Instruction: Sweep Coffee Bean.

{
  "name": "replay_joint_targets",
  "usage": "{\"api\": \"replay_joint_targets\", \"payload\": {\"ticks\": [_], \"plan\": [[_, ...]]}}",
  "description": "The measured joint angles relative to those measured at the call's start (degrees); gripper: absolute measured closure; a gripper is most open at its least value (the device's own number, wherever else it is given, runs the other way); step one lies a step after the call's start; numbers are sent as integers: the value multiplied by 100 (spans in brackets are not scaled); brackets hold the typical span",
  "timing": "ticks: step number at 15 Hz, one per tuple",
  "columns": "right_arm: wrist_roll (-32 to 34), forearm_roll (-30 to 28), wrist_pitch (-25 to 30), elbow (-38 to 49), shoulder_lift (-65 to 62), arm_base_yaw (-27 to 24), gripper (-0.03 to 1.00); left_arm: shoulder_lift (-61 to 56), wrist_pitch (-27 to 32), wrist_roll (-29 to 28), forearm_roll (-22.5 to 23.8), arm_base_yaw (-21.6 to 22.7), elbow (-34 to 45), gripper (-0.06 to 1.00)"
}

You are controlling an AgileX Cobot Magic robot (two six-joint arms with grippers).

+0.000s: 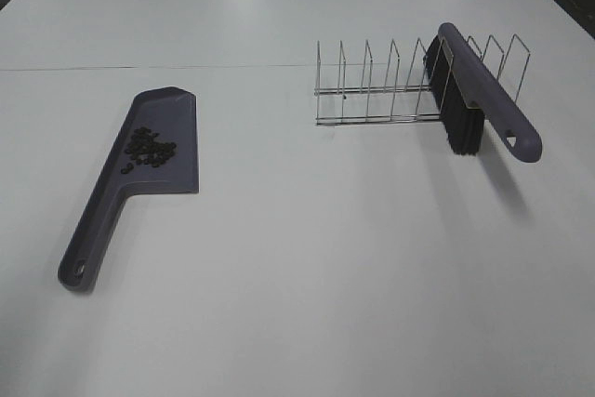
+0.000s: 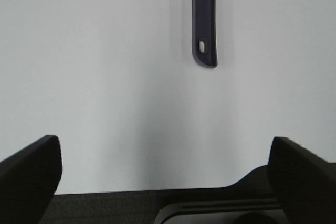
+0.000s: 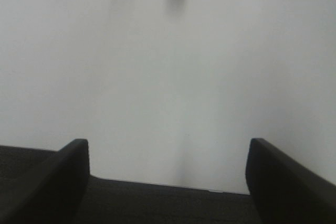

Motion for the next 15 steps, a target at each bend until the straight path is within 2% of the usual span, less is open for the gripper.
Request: {"api": "replay_joint_targets", "payload": {"ticks": [6,7,8,10,15], "plan": [[-34,46,34,0,-286,0,25,-1558,63,235,0,0,476,-5],[-69,57,34,0,-292,0,25,-1788,63,453,-6,0,476,-5],[-149,97,34,0,-344,0,25,-2217,57,917,-155,0,476,-5],[-241,201,34,0,-344,0,25,-2636,52,1278,-435,0,481,-5],[-435,258,46,0,-888,0,25,-3134,52,1398,-561,0,510,-5]]}}
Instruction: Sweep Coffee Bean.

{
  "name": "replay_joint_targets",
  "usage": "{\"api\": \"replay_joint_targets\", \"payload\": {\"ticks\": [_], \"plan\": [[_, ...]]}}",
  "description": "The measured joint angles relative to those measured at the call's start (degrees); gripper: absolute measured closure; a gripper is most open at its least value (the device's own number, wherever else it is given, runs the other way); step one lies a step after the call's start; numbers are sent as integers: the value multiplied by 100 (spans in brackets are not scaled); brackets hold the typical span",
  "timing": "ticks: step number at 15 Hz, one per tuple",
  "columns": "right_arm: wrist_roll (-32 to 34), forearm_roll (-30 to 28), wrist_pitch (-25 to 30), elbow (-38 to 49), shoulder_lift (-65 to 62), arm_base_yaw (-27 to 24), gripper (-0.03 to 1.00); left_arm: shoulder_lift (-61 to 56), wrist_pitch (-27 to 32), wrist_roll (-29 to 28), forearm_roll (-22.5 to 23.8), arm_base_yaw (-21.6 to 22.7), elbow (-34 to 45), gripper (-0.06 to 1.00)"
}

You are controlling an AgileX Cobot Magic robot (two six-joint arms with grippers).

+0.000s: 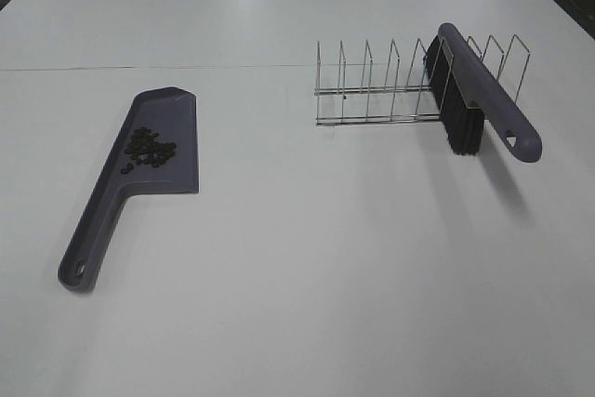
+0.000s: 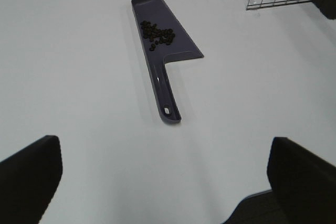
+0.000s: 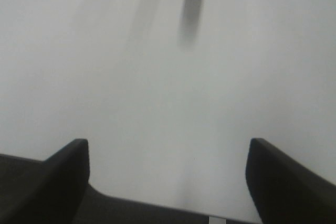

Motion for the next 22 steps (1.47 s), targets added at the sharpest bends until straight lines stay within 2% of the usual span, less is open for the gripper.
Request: {"api": "replay_joint_targets", "payload": {"ticks": [4,9,18,22], "plan": [[-17,74,6,11,-997,0,25,0,0,-241,63,0,0,-5],[-23,229,11,11,-1020,0,25,0,-6,-584,327,0,0,-5],[-23,235,11,11,-1020,0,25,0,-11,-579,372,11,0,-5],[-23,235,11,11,-1020,0,25,-103,-11,-579,372,985,0,-5]]}}
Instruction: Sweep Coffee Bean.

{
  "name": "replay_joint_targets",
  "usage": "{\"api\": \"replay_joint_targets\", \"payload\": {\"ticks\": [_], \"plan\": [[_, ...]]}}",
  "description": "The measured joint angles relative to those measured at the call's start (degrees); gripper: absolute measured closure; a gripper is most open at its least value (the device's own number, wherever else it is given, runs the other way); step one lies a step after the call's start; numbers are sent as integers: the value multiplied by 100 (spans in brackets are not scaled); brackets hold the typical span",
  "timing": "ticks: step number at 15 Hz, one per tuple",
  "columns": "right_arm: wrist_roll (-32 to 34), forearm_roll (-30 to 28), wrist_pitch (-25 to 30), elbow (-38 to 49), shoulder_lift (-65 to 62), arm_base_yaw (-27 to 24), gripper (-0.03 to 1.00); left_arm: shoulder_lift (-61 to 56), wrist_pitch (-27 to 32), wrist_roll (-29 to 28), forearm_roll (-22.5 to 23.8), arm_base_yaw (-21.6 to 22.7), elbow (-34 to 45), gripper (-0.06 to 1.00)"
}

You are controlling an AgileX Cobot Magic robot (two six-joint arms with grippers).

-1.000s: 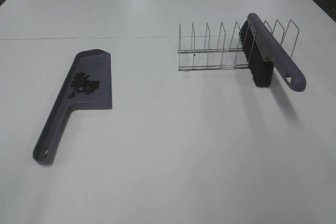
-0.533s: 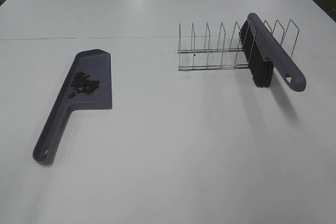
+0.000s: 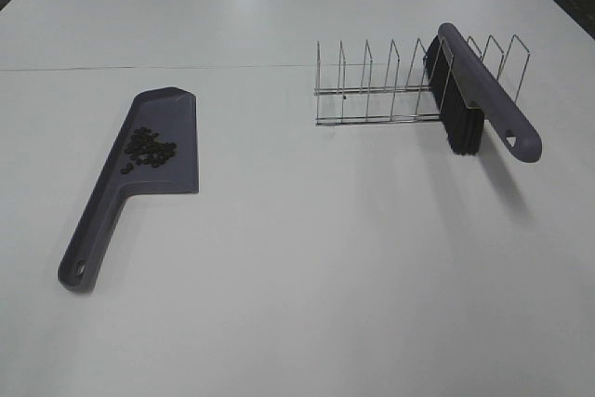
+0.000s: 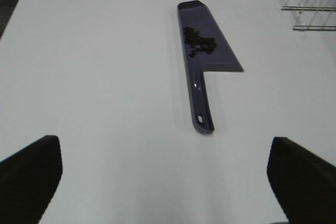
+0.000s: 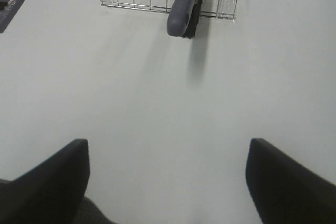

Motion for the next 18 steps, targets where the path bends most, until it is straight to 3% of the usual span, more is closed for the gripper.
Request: {"api": "replay_joint_targets", "payload": {"ticks": [3,18], "plan": [[0,0,0,0,0,0,25,-332,-11,11,17,447,0,-5],[0,0,0,0,0,0,25,-350,-11,11,23,447,0,-5]]}}
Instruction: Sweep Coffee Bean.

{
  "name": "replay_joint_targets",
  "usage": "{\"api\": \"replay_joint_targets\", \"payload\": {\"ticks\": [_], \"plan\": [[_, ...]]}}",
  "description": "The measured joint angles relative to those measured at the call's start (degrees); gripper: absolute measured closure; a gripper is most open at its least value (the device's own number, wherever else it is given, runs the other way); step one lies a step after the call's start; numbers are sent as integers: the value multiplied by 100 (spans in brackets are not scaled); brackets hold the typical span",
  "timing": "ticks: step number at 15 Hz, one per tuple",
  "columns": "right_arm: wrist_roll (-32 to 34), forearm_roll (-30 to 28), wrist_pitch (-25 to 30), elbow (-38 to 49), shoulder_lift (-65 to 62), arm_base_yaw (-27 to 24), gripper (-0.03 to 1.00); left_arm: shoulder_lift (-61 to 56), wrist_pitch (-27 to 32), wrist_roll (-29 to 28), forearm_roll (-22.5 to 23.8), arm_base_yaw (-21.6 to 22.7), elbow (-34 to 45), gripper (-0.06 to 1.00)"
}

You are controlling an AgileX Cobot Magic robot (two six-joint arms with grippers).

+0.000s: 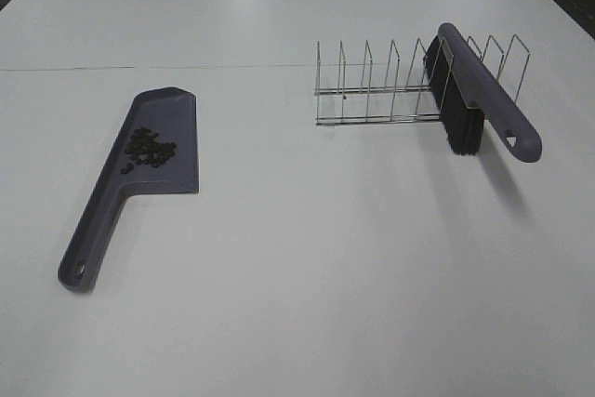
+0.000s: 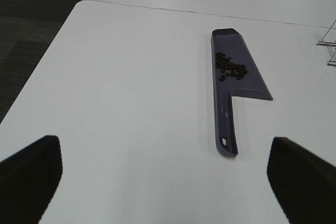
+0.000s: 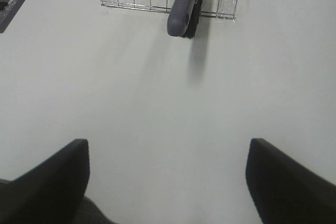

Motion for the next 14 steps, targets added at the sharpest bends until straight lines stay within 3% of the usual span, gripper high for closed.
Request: {"api": "replay_joint_targets", "payload": {"ticks": [14], "plan": [[0,0,0,0,0,0,25,0,0,6,0,0,0,-5]]}}
